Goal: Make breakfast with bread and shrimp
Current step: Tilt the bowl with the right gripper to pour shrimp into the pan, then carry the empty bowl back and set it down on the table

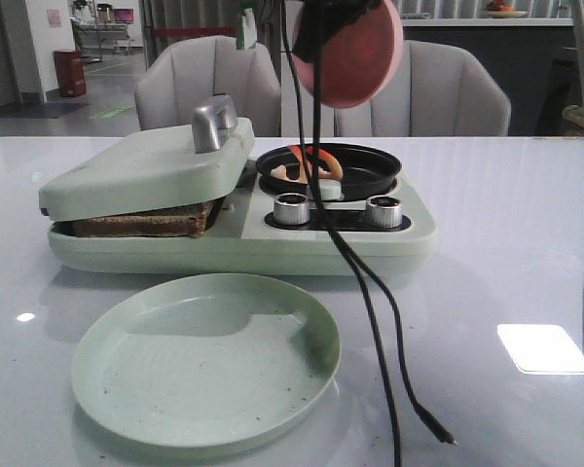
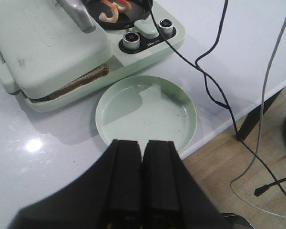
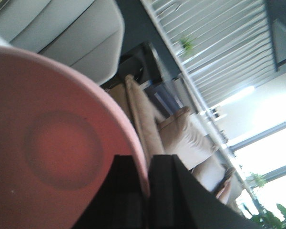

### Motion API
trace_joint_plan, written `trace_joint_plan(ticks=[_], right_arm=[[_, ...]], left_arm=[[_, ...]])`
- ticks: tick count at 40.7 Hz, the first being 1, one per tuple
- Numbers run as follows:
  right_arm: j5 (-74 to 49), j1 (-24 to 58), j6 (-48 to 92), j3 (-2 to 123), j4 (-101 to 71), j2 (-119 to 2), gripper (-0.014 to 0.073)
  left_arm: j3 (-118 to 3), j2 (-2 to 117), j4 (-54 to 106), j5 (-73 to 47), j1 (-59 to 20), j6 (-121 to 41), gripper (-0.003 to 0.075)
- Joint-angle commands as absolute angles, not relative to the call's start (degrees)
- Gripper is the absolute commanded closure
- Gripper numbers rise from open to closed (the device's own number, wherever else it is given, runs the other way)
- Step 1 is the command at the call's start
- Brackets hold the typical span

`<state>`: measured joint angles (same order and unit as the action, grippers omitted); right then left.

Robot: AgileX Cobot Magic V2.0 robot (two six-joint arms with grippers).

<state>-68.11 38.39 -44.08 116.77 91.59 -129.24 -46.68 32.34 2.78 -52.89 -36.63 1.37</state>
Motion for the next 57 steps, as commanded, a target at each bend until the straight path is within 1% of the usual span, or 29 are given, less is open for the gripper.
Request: trace_joint_plan(ticks=[1,8,14,22,28,35,42,51,57], right_arm=[[-76.45,38.27,-44.47,118.60,99.25,-123.88,0.0547],[-76.45,38.22,-43.70,118.60,88.15,-123.42,0.0547],[-76.45,38.22,-33.88,118.60,77.25,-121.55,0.0549],[-76.51,38.11,-29.75,118.60,63.06,-113.89,0.0549],[-76.46,35.54,-28.61,116.82,53.46,-106.76,0.0549],[-76.22,28.79,-26.69,108.28,43.98,-98.28,0.0549],[-73.62,18.55,-20.70,95.32,30.93,-90.56,0.0549],[-64.14,3.63,-10.55,78.21,8.60,-84.63,0.0549],[-57.17,-2.22,-3.70,68.10,-3.44,-84.31,0.0549]], left_arm=[[-48.29,32.63,3.06,-48.84,-37.10,1.65,0.0619],[-48.29,32.63,3.06,-48.84,-37.10,1.65,0.0619],[-48.29,32.63,3.06,-48.84,-37.10,1.65,0.0619],[-48.29,32.63,3.06,-48.84,-37.10,1.65,0.0619],[-48.29,32.63,3.06,-48.84,-37.10,1.65,0.0619],[-48.29,32.63,3.06,-48.84,-37.10,1.65,0.0619],[-48.29,32.63,3.06,-48.84,-37.10,1.65,0.0619],[-48.29,32.63,3.06,-48.84,-37.10,1.65,0.0619],[-48.29,32.63,3.06,-48.84,-37.10,1.65,0.0619]])
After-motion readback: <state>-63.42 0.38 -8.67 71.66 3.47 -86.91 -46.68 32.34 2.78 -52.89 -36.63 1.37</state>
